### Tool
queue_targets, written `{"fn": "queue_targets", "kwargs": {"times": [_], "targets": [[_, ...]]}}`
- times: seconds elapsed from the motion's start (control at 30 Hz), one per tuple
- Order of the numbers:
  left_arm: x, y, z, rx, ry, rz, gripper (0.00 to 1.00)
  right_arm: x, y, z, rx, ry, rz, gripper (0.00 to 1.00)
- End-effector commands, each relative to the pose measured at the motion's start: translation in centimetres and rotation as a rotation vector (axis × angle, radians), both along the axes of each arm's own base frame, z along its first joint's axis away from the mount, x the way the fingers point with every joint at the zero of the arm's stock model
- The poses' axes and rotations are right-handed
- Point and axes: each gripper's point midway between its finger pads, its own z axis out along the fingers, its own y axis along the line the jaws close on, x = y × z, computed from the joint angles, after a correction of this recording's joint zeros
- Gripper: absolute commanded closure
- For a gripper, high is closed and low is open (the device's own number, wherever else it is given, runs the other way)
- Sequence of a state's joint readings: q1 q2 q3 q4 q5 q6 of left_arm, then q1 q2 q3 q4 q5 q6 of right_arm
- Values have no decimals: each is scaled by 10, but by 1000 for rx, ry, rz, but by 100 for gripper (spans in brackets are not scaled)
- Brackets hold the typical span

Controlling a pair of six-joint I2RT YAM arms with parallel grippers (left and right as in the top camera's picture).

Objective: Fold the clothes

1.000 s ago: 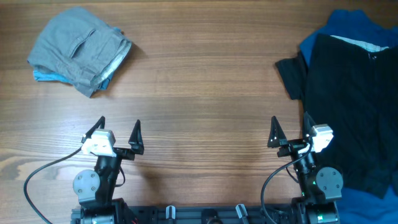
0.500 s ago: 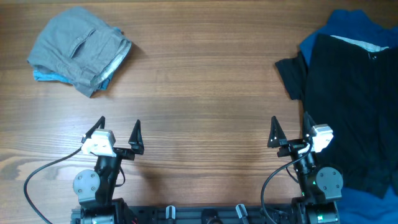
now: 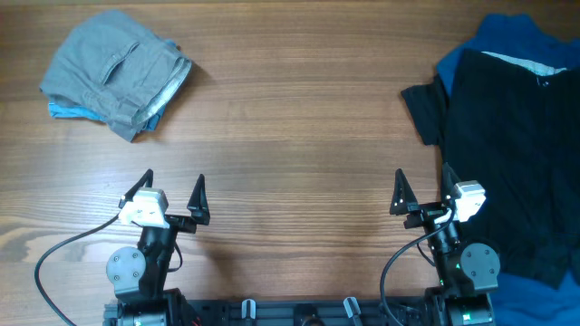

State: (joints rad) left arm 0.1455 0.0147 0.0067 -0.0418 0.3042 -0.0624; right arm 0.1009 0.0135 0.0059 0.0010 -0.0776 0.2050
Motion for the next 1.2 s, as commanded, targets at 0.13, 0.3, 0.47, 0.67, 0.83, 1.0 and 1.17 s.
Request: {"fn": "queue_targets", "kwargs": {"times": [0.13,0.3,0.47,0.67,0.83,1.0,1.17], "targets": [[-1,-3,1,2,-5,-13,0,0,-2,2,9,-8,-7,0],[-1,-5,1,1,-5,-28,0,0,-1,2,17,-6,-2,0],[-10,-33,35,25,-140,-195,0,-9,25,27,300,-35,170,0],[-35,-40,131,82,-358,-220,0,-37,58,88,303,-98,405,0],[-10,-37,146,34,-183,-222,0,-25,57,113,240,65,361,0],[41,-30,161,-36,86,-221,0,25,61,110,176,376,325,0],[84,-24,161,-106,359,-217,0,88,46,91,69,696,237,0]]}}
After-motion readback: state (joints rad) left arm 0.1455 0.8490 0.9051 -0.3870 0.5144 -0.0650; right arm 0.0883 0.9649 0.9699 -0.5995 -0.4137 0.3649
